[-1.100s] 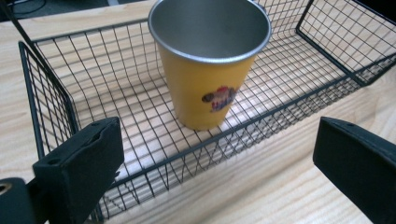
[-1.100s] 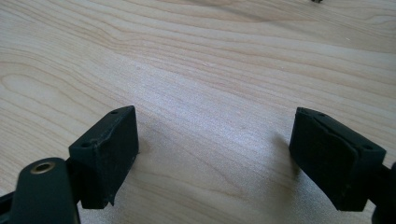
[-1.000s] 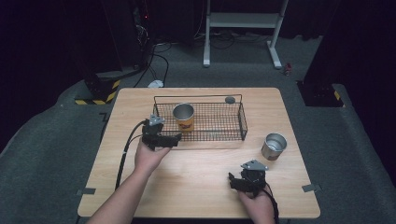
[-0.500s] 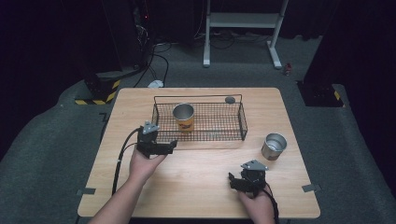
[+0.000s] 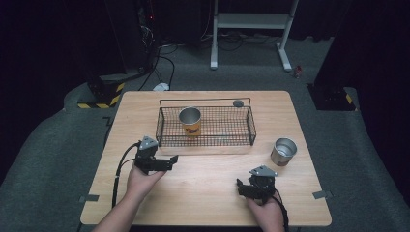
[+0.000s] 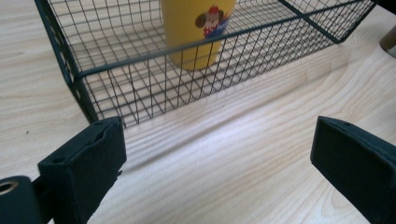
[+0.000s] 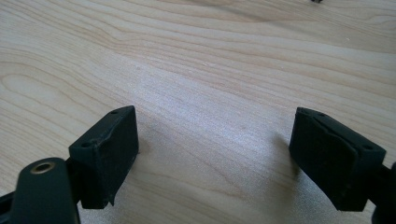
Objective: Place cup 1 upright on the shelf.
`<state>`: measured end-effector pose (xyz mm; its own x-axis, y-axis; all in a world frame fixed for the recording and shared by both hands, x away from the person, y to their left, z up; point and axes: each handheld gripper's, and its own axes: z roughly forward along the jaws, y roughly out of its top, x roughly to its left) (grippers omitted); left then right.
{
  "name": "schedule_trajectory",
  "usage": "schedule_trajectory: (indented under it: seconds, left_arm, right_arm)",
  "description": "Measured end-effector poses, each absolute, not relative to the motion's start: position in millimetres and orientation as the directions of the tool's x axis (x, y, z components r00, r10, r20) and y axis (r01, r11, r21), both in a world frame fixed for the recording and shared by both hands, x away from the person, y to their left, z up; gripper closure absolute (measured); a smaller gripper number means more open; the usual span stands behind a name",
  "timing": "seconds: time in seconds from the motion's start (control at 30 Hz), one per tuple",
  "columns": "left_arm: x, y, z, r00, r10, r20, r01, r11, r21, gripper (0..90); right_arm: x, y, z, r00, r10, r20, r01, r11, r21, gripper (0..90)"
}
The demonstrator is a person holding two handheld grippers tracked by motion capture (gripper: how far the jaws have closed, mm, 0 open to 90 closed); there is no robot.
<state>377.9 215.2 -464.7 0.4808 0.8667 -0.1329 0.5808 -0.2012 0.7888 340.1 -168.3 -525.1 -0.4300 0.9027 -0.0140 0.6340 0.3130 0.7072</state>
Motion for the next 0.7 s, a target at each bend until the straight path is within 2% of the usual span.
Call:
schedule_trajectory:
  seconds: [0.47,0.7]
  left_arm:
    - [355.9,235.6,-491.9,0.479,0.867,-0.139,0.619,-0.221,0.754,5.0]
    - [345.9,247.0,-511.5,0.471,0.874,-0.118,0.659,-0.26,0.706,5.4]
  right_arm:
    - [340.1,-168.3,-525.1,-0.43,0.903,-0.014,0.634,0.313,0.707,15.4]
    - [340.1,-168.3,-525.1,-0.43,0.903,-0.014,0.634,0.313,0.707,15.4]
